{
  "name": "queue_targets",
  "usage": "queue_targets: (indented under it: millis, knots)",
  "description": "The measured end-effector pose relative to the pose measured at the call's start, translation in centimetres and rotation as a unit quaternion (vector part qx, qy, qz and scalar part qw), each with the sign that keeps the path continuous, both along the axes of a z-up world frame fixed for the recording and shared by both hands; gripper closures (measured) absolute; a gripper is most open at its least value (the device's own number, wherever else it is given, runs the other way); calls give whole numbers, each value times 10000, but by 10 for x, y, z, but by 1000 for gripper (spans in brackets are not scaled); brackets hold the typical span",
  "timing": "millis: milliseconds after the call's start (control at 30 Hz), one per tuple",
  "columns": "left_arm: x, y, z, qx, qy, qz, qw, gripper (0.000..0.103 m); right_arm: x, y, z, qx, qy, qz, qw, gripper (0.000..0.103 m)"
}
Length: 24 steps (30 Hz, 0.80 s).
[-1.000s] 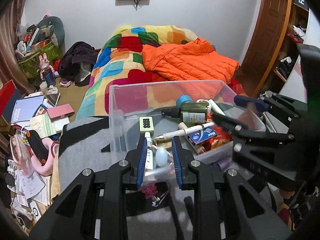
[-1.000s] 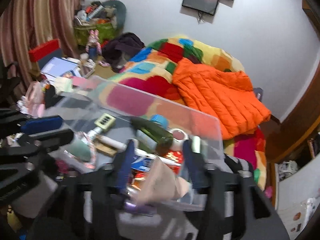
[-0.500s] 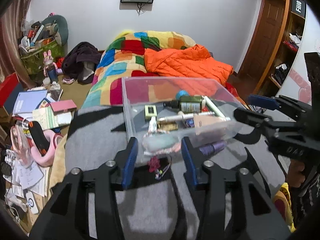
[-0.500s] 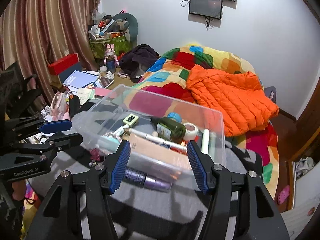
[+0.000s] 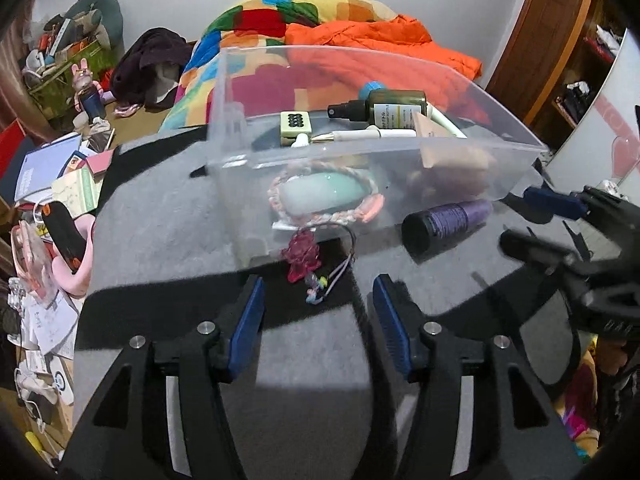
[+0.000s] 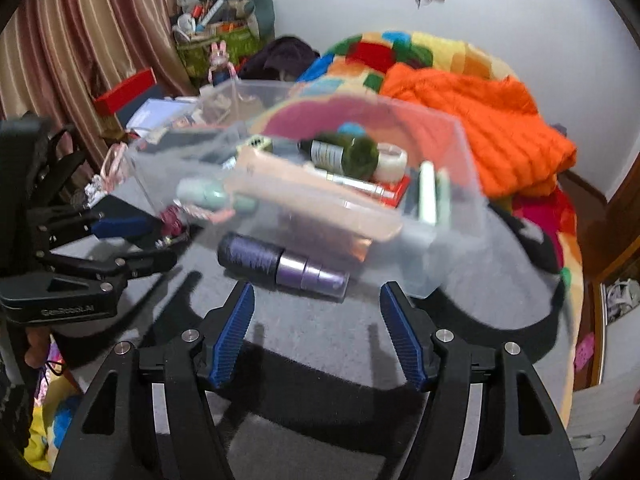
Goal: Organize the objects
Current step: 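Grasp the pink keychain charm with the left tool while the right tool grasps the purple spray bottle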
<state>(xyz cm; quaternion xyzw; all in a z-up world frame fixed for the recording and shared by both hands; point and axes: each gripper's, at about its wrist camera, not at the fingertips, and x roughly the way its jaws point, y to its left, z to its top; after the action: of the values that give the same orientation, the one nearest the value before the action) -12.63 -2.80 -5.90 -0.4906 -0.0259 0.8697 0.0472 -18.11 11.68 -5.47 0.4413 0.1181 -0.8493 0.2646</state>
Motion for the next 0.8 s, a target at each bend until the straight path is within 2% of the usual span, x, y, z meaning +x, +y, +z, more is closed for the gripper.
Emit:
queue_targets:
  millis: [133,200,233,300,367,467,533,700,800]
  knots:
    - [-8,8,-3,-212,-57,4,9998,47,-9,-5,-12,38,-122,-9,9999,41]
    - [-8,9,-4,-279,-42,8,9996,55,-11,-6,-15,-8,-125,10,9999,41]
    - [-7,9,-5,-293,-23,3,9996,65,-11,-7,-16,-41,-114,22,9999,42]
    - [-4,8,-5,-214,1,-2,9998,76,-11,-8,-18,-87,-162,64,9998,49]
    - [-2,5,-4,-151,19,-2,9999,94,-9,-10,-21,-104,-232,142,9996,71]
    - [7,1,-4,6,81,-2,10000,95,-5,-10,-23,-138,-325,251,9991,88]
    - [13,-2,-3,39,134,-12,9999,95,0,-10,-23,-172,-351,326,9987,91]
    - [38,-6,1,108,157,-164,9997,95,24,-10,-22,-266,-514,784,9952,92]
    - [50,-8,3,73,166,-227,9996,95,41,-13,-19,-153,-409,1080,9932,91]
